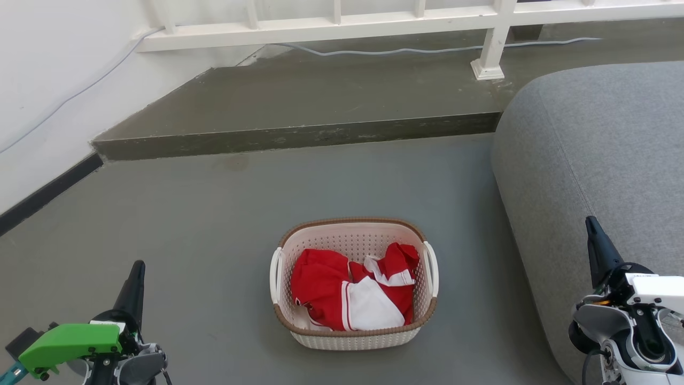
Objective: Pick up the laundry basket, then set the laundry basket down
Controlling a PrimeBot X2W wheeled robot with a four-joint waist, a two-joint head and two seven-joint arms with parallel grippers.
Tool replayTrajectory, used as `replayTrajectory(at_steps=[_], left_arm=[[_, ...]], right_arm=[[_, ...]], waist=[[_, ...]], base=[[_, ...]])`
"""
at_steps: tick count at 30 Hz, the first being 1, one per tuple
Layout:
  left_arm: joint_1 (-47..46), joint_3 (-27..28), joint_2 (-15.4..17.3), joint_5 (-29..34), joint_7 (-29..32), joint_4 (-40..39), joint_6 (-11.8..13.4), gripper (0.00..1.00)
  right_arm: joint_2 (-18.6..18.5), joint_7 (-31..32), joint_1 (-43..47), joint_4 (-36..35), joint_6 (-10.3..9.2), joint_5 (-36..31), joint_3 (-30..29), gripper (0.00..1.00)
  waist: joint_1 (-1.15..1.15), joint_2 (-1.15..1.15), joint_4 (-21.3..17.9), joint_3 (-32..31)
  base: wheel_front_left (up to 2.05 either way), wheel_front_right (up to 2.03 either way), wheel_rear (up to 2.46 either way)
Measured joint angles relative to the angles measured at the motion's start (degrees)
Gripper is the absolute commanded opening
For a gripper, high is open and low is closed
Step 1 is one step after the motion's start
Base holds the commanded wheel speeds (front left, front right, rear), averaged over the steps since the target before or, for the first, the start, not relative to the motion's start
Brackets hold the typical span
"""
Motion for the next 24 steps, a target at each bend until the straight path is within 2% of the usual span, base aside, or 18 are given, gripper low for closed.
replayTrajectory(at_steps=[24], left_arm=[[0.0, 0.0, 0.0, 0.0, 0.2, 0.0, 0.0, 0.00]], right_arm=[[0.0, 0.0, 0.0, -0.1, 0.00, 0.2, 0.0, 0.00]], waist=[[0.00, 0.00, 0.0, 0.0]], base=[[0.00, 0.00, 0.00]])
